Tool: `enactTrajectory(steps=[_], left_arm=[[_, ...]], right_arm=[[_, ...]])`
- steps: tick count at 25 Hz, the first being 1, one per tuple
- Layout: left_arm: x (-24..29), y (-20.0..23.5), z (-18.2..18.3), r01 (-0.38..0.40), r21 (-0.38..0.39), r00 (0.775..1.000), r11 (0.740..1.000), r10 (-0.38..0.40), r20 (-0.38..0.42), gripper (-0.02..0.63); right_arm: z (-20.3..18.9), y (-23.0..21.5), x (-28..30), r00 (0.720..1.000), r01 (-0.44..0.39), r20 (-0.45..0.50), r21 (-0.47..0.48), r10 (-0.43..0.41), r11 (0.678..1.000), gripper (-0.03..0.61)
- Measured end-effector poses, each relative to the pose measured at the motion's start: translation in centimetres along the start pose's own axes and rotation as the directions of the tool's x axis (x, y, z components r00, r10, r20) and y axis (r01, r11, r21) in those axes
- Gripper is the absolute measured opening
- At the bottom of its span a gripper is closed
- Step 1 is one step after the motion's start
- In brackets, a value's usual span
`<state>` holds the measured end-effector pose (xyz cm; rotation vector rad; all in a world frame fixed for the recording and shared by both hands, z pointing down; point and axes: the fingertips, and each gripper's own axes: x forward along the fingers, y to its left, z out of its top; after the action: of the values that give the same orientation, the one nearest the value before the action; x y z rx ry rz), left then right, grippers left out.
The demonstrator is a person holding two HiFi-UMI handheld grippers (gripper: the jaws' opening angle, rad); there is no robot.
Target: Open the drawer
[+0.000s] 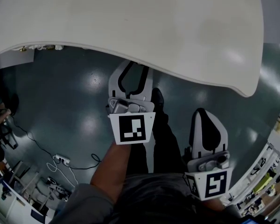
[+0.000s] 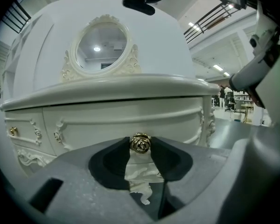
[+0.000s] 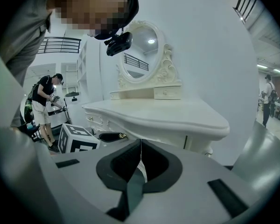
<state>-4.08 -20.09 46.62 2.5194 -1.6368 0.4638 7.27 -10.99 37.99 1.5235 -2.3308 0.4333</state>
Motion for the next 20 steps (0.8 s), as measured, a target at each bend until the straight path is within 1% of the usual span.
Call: enactTrajectory(steps=[6, 14, 20], left_arm=[[-0.4, 0.3, -0.3, -0.016, -0.019, 1.0, 1.0, 0.015, -0.01, 0.13], [-0.4, 0.3, -0.6, -0.006, -0.002, 1.0, 1.0, 0.006, -0.015, 0.129], [-2.0, -0.7, -0.6, 0.001, 0.007, 0.999, 1.0, -0.001, -0.036, 0.13]], right_arm=[[-0.1, 0.0, 0.3, 1.0, -0.001, -0.001, -0.006, 0.001, 1.0, 0.014], [-0.3, 0.0, 0.5, 1.0, 0.0, 0.001, -0.008, 0.0, 1.0, 0.014], [0.1, -0.6, -0.3, 1.0, 0.004, 0.006, -0.007, -0.004, 1.0, 0.014]])
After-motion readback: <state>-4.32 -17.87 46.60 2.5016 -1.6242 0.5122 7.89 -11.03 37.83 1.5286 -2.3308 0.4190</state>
